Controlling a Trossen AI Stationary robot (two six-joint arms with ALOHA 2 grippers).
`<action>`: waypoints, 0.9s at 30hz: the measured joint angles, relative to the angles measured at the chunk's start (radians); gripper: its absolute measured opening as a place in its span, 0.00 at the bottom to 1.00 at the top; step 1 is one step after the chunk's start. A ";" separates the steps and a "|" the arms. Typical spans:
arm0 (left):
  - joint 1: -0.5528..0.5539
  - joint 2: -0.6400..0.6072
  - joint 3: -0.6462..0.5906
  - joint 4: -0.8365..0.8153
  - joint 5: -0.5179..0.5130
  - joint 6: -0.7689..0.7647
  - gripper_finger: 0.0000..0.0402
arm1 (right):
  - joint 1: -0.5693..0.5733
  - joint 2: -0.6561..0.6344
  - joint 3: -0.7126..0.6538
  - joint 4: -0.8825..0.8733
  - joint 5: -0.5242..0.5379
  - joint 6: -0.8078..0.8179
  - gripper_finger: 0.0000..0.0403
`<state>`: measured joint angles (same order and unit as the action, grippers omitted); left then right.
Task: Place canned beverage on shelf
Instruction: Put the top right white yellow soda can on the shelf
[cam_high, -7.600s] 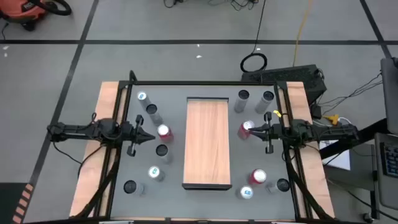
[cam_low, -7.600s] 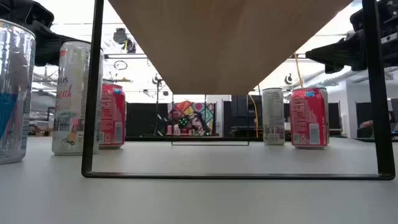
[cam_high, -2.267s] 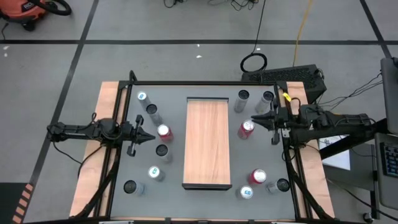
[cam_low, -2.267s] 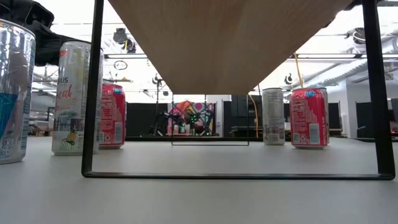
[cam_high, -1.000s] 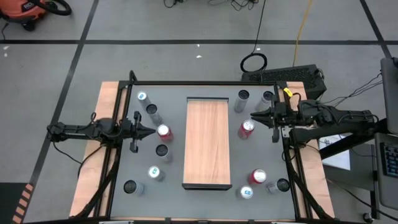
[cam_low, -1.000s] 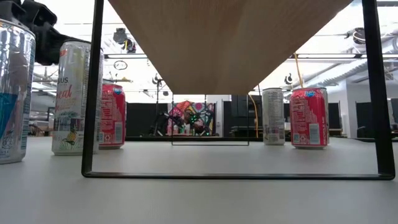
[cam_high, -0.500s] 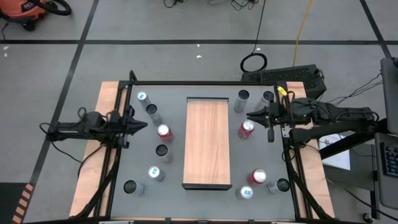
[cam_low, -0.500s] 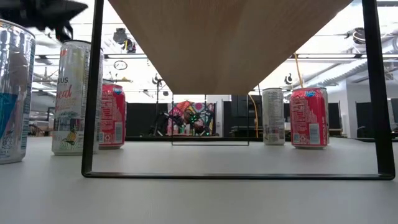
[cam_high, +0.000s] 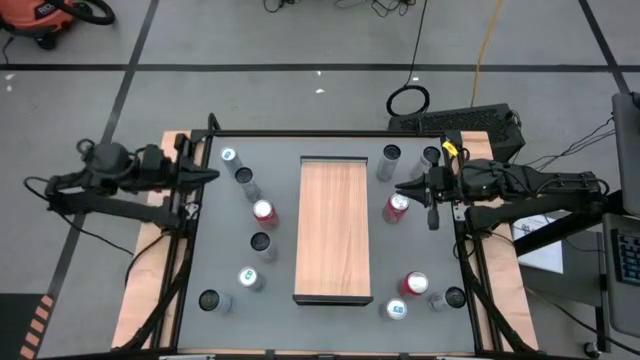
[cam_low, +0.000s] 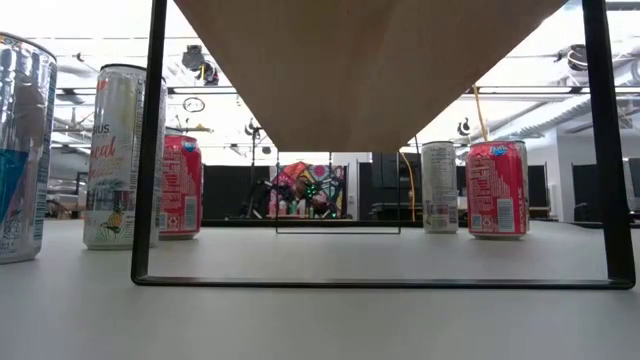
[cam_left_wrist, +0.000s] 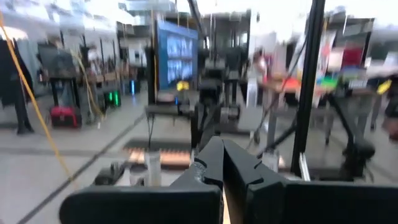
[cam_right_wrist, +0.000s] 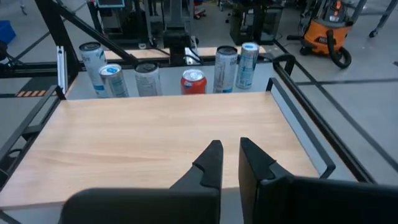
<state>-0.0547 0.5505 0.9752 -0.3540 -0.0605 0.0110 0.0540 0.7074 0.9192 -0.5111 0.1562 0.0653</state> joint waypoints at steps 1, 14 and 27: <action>0.000 0.036 0.032 -0.039 0.000 0.003 0.00 | 0.000 0.000 0.000 -0.004 0.000 0.005 0.00; -0.013 0.290 0.049 -0.025 0.162 -0.023 0.00 | 0.000 0.008 0.000 0.030 0.003 0.068 0.00; -0.040 0.467 0.044 0.072 0.023 0.025 0.00 | -0.075 0.116 0.100 -0.239 0.256 0.067 0.00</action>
<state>-0.0952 1.0180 1.0187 -0.2820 -0.0370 0.0361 -0.0207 0.8236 1.0188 -0.7503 0.4119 0.1319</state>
